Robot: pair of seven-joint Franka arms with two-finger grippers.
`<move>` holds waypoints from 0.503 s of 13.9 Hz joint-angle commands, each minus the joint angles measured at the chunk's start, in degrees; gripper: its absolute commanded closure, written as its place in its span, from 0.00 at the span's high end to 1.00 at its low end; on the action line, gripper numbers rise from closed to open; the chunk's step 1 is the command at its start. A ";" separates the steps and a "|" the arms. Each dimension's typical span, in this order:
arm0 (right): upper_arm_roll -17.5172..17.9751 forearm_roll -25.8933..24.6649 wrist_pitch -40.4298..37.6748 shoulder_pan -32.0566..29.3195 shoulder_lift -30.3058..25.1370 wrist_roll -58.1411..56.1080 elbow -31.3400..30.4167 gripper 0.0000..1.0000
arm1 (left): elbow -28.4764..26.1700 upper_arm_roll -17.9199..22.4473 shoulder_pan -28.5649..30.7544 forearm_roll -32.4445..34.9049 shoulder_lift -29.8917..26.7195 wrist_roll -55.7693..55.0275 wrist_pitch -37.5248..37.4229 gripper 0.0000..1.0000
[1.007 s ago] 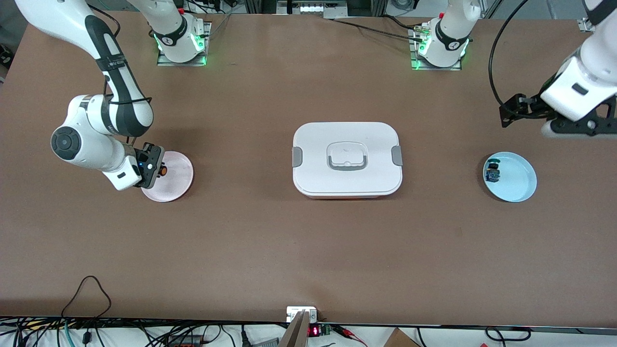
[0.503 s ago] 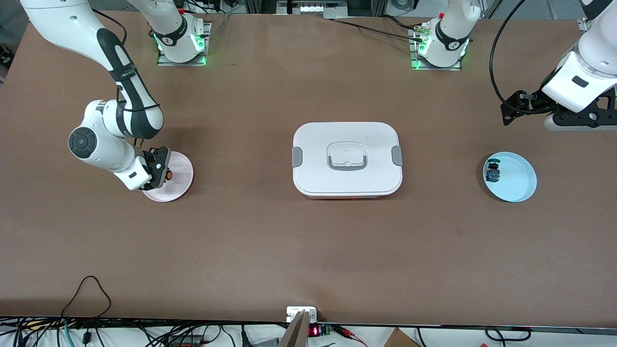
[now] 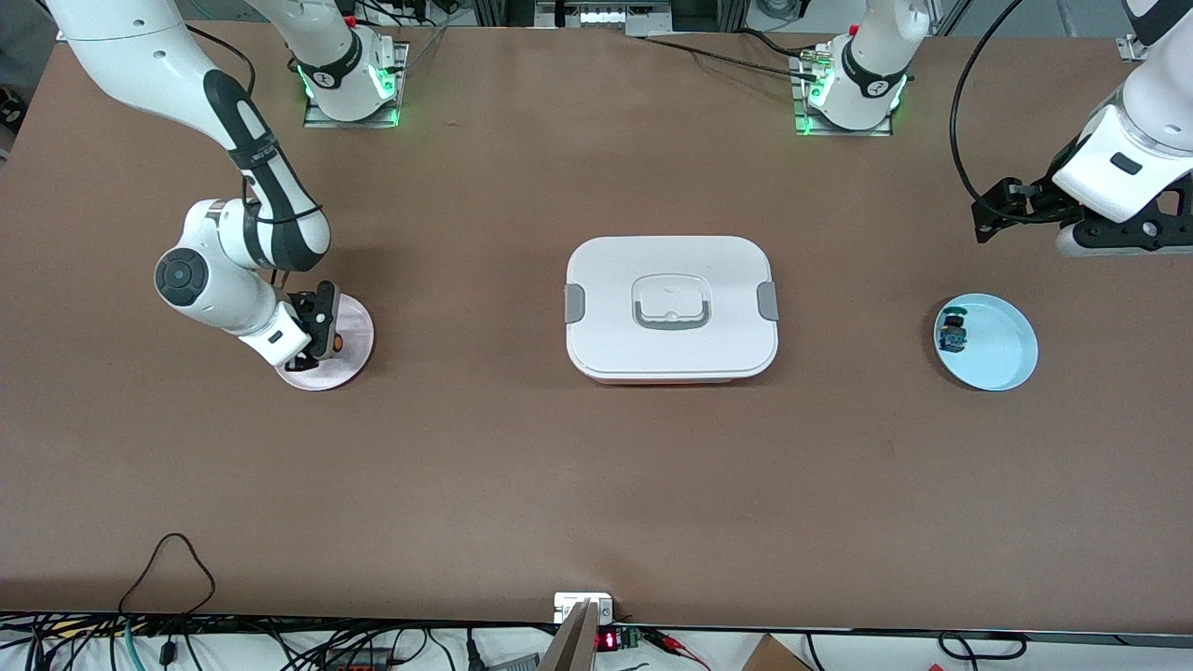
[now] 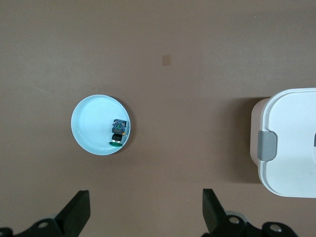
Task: Transfer orange switch to right arm and place
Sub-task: 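Lower the switch onto the white plate while the left gripper returns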
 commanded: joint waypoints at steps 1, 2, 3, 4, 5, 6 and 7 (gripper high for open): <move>0.06 -0.71 0.07 0.14 -1.97 -0.22 -1.29 1.00 | 1.56 0.30 -0.03 -0.63 0.65 -0.88 -0.89 1.00; 0.06 -0.71 -1.06 0.14 -2.67 0.30 -1.20 1.00 | 1.65 0.21 -0.03 -0.63 0.74 -0.79 -0.89 1.00; 0.06 -0.36 -2.55 0.14 -3.47 0.48 -0.59 1.00 | 1.65 0.21 -0.03 -0.63 0.66 -0.96 -0.98 1.00; 0.06 -0.18 -3.18 0.06 -4.52 0.48 0.11 1.00 | 1.65 0.13 -0.11 -0.63 0.74 -0.97 -0.98 1.00; 0.06 0.08 -3.45 0.06 -5.31 0.22 1.07 1.00 | 1.65 0.13 -0.03 -0.63 0.74 -0.97 -0.98 1.00; -0.03 0.17 -4.58 -0.12 -6.28 0.22 2.22 1.00 | 1.65 0.13 -0.03 -0.63 0.74 -0.88 -0.98 1.00; -0.03 0.26 -7.20 -0.12 -6.89 0.31 4.75 1.00 | 1.65 0.21 -0.03 -0.63 0.66 -0.88 -0.98 1.00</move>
